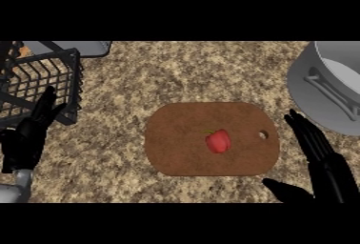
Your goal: Pick the bell pepper from the cutting board and place it in the pot
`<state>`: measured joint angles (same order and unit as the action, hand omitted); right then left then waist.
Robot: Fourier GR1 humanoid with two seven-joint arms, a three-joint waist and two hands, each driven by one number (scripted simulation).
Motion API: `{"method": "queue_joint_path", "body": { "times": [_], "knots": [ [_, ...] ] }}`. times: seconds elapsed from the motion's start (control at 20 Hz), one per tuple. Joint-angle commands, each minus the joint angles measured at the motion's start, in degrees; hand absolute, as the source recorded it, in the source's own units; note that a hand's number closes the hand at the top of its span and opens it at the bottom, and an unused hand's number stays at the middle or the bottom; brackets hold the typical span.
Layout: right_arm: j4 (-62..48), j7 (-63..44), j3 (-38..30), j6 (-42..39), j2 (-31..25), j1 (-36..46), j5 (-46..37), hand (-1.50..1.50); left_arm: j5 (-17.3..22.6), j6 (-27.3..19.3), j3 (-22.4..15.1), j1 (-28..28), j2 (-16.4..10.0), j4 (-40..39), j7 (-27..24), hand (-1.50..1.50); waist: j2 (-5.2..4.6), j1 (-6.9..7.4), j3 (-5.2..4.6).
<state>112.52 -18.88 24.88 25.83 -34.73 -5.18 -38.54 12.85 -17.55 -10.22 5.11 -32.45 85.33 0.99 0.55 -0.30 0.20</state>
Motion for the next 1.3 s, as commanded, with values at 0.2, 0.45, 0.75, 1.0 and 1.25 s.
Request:
{"method": "queue_joint_path", "body": {
  "times": [0.2,0.45,0.75,1.0,1.25],
  "knots": [
    [1.35,-23.46,5.74,-24.60,-0.68,11.27,-3.68,-1.50,-0.50,1.51,-1.12,-2.70,-0.83,-1.51,2.60,0.00,-0.89,3.45,-0.66],
    [-1.07,-36.90,10.62,-39.15,5.89,18.87,0.37,-1.50,-0.25,2.24,-1.08,-2.26,-0.80,-1.11,3.98,0.00,-0.90,3.22,-0.49],
    [-6.56,-48.79,9.53,-50.42,16.97,30.13,6.96,-1.50,-1.30,1.35,0.65,-5.97,-1.25,0.85,2.75,0.00,-0.53,2.18,-0.32],
    [-18.41,-47.04,7.60,-51.71,21.05,37.34,7.46,-1.50,0.01,3.33,2.56,-3.13,-1.09,-1.75,3.47,0.00,-0.84,1.76,-0.30],
    [-23.44,-47.62,9.63,-50.65,24.13,37.19,2.73,-1.50,-1.25,1.71,2.33,-4.20,0.58,0.03,4.91,0.00,-0.66,1.11,-0.25]
  ]
}}
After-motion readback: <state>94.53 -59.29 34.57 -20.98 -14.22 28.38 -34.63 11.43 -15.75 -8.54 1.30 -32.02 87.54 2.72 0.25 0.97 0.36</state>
